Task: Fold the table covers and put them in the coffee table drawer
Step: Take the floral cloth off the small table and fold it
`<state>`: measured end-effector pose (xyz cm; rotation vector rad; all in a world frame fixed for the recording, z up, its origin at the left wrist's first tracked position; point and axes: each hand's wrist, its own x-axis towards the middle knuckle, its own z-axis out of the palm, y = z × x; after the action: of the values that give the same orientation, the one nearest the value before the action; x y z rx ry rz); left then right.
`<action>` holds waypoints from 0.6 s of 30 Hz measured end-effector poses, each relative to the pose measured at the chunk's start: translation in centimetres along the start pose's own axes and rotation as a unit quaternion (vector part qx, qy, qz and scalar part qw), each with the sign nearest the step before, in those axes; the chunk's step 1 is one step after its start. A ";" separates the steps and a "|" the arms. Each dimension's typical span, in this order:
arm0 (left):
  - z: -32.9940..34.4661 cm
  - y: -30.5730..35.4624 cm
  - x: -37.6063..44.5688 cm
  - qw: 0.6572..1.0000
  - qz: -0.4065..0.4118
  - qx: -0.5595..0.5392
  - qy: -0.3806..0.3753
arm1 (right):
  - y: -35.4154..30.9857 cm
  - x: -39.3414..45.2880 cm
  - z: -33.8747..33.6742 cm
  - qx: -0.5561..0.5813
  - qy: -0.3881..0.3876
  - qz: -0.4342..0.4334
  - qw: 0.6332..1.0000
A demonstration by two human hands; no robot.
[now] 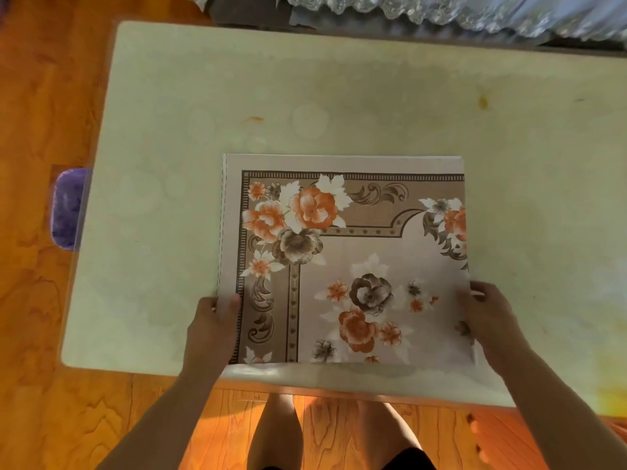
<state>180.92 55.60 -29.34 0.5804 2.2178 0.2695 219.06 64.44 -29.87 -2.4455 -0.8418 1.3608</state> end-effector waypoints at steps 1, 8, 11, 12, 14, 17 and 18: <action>0.5 0.2 0.9 0.999 0.003 0.030 0.014 | -0.7 0.3 0.2 -0.012 0.011 -0.009 1.000; 1.4 0.8 0.2 0.932 0.151 0.303 0.132 | -2.2 0.9 0.5 -0.089 0.064 -0.046 0.993; 4.4 2.2 -2.7 0.847 0.384 0.362 0.058 | -1.9 1.0 0.5 -0.076 0.058 -0.043 0.995; 6.1 2.4 -3.9 0.820 0.440 0.366 0.006 | -1.9 0.9 0.5 -0.071 0.054 -0.045 0.995; 9.6 1.5 -5.1 0.779 0.501 0.369 -0.074 | -1.6 0.8 0.3 -0.058 0.040 -0.043 0.997; 11.8 -1.0 -4.0 0.744 0.507 0.422 -0.105 | -1.7 0.3 -0.5 -0.028 0.024 -0.035 0.999; 12.0 -1.3 -3.5 0.741 0.507 0.430 -0.095 | -2.0 0.3 -0.7 -0.021 0.017 -0.035 0.999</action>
<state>191.57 52.74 -35.31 2.1998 1.4903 -0.3183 218.98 66.31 -28.77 -2.4400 -0.9473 1.2861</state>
